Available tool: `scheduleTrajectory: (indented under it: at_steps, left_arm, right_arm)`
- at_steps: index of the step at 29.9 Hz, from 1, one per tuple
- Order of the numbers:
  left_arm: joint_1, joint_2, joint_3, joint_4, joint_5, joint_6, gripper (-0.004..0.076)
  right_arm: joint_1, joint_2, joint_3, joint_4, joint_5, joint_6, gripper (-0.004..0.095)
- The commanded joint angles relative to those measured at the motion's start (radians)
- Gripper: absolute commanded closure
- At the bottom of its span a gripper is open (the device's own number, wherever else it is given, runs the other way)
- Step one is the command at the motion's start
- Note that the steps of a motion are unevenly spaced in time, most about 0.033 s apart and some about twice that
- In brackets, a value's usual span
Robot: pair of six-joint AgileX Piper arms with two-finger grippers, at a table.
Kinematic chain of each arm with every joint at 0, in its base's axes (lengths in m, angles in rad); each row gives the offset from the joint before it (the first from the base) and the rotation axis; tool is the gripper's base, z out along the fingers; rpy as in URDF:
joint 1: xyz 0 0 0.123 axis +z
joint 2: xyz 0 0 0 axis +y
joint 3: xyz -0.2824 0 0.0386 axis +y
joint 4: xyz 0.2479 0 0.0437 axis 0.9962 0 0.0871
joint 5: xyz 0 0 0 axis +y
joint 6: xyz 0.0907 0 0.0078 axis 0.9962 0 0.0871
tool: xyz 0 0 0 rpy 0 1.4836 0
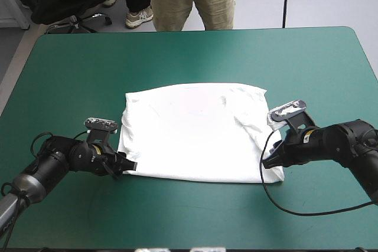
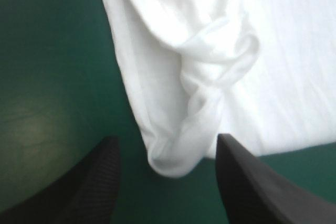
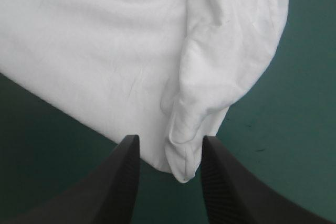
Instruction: Fold the cloth
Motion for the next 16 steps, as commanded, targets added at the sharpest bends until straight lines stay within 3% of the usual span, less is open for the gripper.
scheduleTrajectory:
  at_steps: [1,6,10,14,16]
  left_arm:
    - [-0.003,0.022,-0.021,-0.023,-0.051,0.001,0.0323]
    - [-0.003,0.118,-0.018,-0.023,-0.019,0.01,0.0323]
    - [-0.003,0.152,-0.018,-0.023,0.0,0.021,0.0363]
    - [-0.003,0.153,-0.018,-0.029,0.021,0.033,0.0532]
    - [-0.003,0.153,-0.018,-0.029,0.028,0.047,0.0667]
  right_arm:
    - [-0.005,-0.021,-0.024,0.014,-0.043,-0.001,0.0534]
    - [-0.005,-0.021,-0.001,-0.014,-0.077,0.028,0.0535]
    - [-0.005,-0.021,0.065,-0.147,-0.136,0.143,0.0536]
    - [-0.005,-0.021,0.116,-0.154,-0.129,0.177,0.0536]
    - [-0.005,-0.021,0.135,-0.113,-0.129,0.162,0.0536]
